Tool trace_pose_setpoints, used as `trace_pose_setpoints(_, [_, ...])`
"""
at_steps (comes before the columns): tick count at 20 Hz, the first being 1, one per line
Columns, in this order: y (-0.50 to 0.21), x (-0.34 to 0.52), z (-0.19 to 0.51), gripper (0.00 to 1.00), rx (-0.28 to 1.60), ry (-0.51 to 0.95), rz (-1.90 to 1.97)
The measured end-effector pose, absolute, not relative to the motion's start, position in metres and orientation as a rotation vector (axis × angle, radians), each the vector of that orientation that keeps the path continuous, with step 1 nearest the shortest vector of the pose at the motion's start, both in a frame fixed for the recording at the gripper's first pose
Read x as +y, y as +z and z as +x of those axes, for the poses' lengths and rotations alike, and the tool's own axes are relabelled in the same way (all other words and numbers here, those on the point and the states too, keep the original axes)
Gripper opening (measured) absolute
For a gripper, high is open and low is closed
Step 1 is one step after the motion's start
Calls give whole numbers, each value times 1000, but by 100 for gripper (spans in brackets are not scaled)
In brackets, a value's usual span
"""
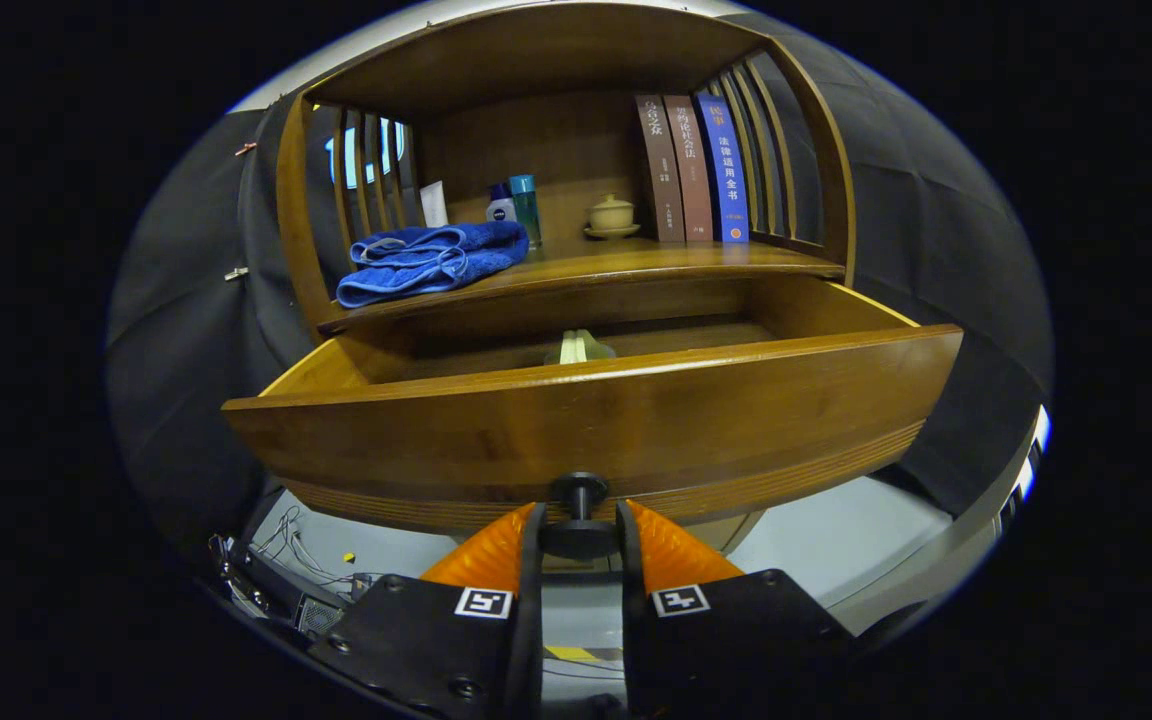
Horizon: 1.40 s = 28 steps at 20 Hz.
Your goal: Pull open the drawer, take out the items inside it, and place them on the countertop above the cabinet.
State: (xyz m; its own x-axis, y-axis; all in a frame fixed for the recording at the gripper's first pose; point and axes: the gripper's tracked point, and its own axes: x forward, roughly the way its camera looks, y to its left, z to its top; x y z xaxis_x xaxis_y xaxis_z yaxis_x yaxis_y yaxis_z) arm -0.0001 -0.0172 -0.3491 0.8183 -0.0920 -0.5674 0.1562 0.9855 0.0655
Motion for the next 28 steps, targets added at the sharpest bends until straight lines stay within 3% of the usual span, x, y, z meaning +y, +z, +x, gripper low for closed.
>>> trace_pose_setpoints(15, [-354,-16,-48,36,665,-136,115])
trace_pose_setpoints(17, [-351,-16,-52,46,675,-126,110])
trace_pose_setpoints(21, [-324,-22,-66,99,700,-152,96])
trace_pose_setpoints(24, [-279,-17,-65,97,658,-169,119])
trace_pose_setpoints(28, [-228,-15,-5,97,581,-136,129])
